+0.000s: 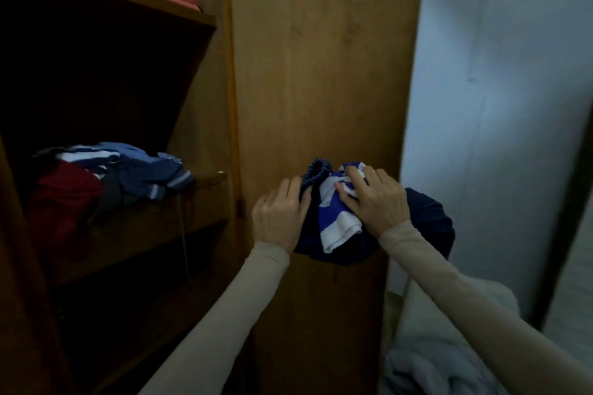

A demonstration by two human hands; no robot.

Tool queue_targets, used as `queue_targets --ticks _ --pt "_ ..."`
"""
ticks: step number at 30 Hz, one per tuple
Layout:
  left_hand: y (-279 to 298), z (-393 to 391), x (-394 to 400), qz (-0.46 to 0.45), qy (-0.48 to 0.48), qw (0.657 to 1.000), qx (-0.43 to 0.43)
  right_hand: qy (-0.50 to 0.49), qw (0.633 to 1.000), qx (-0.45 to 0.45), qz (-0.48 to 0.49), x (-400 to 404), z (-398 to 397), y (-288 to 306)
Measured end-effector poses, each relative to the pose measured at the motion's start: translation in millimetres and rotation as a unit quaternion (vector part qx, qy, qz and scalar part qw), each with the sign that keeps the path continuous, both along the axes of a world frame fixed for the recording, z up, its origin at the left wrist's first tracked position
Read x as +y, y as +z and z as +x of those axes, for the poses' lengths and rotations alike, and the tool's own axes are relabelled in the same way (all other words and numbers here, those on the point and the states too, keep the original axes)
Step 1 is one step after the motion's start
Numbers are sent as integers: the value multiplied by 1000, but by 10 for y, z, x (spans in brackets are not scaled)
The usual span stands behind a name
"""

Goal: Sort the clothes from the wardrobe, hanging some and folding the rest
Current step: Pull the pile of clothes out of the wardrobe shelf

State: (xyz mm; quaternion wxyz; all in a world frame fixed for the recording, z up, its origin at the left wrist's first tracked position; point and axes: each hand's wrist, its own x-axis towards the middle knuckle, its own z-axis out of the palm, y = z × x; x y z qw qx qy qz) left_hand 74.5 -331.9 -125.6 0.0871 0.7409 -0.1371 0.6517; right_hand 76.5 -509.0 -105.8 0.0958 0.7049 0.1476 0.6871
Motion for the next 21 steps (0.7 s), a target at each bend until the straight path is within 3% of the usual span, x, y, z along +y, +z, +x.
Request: queue_targets --ticks 10,21 --pt "-597 -574 -1331 29 -135 988 70 -101 991 87 16 -1242 -985 -631" --pt "-1496 -204 -2481 60 -256 946 187 -210 958 189 40 -2305 -881 -1605"
